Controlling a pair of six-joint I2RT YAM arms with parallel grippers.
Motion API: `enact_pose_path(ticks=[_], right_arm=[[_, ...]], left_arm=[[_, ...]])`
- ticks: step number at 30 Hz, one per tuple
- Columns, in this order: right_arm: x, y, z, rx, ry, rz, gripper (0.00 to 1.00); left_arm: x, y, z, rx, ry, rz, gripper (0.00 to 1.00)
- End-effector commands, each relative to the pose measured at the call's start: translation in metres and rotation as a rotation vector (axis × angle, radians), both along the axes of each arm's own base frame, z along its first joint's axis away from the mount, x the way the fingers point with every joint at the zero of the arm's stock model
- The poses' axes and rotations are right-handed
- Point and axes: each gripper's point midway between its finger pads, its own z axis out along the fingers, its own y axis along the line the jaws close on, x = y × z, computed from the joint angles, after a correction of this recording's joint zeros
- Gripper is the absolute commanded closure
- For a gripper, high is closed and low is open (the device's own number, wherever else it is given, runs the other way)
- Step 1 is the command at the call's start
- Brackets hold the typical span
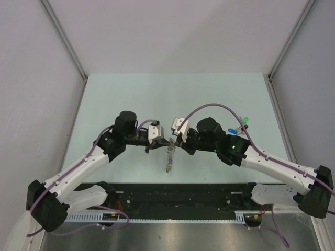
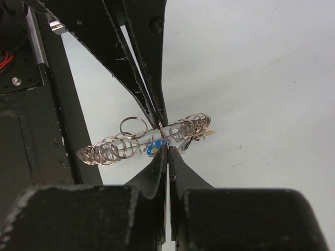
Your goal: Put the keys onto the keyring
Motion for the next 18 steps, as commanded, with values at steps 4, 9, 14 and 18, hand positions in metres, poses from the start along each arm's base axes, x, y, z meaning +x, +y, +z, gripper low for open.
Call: enact_pose_path(ticks=[4, 9, 14, 18], right_arm=[[-0.0002, 0.0081, 0.0220, 0.065, -0.013, 0.016, 1.00], [0.0010, 0.0082, 0.0221, 0.065, -0.017, 0.013, 1.00], [0.0060, 0.0061, 0.0234, 0.066, -0.025, -0.018, 1.00], [0.0062, 0.0059, 0.0233, 0.065, -0.026, -0.019, 1.00]], left_arm=[[-0.0009, -0.0054, 0.0230, -0.070, -0.069, -0.025, 1.00], [-0.0019, -0.0052, 0.0227, -0.070, -0.066, -0.027, 1.00], [-0.0028, -0.0057, 0.0228, -0.072, -0.065, -0.035, 1.00], [-0.0020, -0.0054, 0.0216, -0.068, -0.061, -0.029, 1.00]])
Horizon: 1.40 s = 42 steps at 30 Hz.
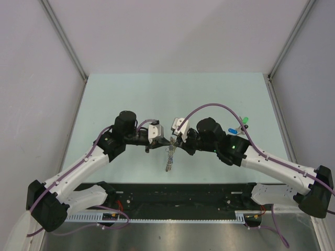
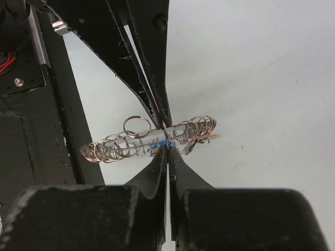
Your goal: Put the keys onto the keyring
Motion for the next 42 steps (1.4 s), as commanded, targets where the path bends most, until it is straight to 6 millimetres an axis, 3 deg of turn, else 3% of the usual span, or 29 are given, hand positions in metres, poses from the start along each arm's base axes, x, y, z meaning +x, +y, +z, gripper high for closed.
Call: enact_pose_path(ticks=[1, 42], right_arm=[[0.0070, 0.0056, 0.0232, 0.062, -0.032, -0.020, 1.00], [0.0039, 0.0038, 0.0209, 0.053, -0.019, -0.016, 1.00]], left_arm=[[-0.0039, -0.0042, 0.0189, -0.058, -0.055, -0.034, 1.00], [0.0007, -0.0036, 0.0180, -0.051, -0.054, -0.008, 1.00]])
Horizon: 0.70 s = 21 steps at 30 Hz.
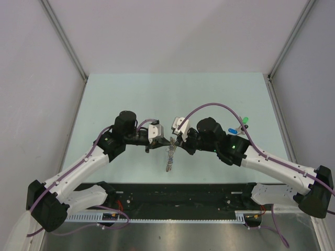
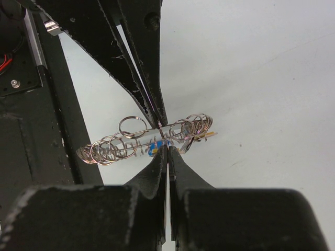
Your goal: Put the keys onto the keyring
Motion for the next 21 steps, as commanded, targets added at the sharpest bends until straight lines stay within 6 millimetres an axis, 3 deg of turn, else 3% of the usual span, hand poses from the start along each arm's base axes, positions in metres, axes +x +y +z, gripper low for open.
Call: enact_pose_path(ticks=[1, 21], right_arm=[[0.0024, 0.0047, 0.0211, 0.053, -0.023, -0.001, 1.00], [0.0024, 0.0058, 0.0228, 0.061, -0.024, 0.000, 1.00]], left_arm=[[0.0005, -0.0035, 0.0179, -0.051, -0.060, -0.011, 1.00], [0.0017, -0.0035, 0.0195, -0.055, -0.066, -0.004, 1.00]])
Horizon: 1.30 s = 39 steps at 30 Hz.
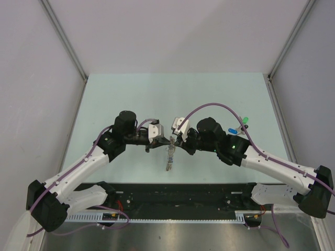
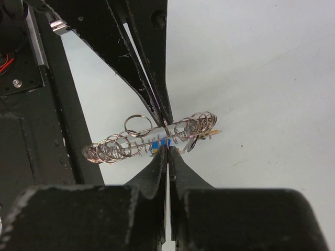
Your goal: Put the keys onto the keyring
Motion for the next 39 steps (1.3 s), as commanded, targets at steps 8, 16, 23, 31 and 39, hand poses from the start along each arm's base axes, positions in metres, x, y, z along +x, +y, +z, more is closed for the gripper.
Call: enact_pose_path(ticks=[8, 16, 23, 31, 39], right_arm=[[0.0061, 0.0074, 0.0234, 0.065, -0.033, -0.013, 1.00], [0.0093, 0.0059, 0.0235, 0.064, -0.036, -0.033, 1.00], [0.0098, 0.0052, 0.0237, 0.063, -0.036, -0.038, 1.00], [0.0056, 0.0074, 0.0248, 0.070, -0.033, -0.011, 1.00], [0.0081, 0.0091, 0.0238, 0.070, -0.036, -0.016, 1.00]], left_arm=[[-0.0060, -0.0046, 0.0191, -0.060, -0.053, -0.043, 1.00], [-0.0066, -0.0047, 0.0187, -0.058, -0.051, -0.047, 1.00], [-0.0059, -0.0043, 0.0179, -0.056, -0.049, -0.044, 1.00], [-0.0053, -0.0043, 0.0180, -0.056, -0.049, -0.040, 1.00], [-0.0059, -0.0045, 0.0187, -0.057, -0.051, -0.045, 1.00]])
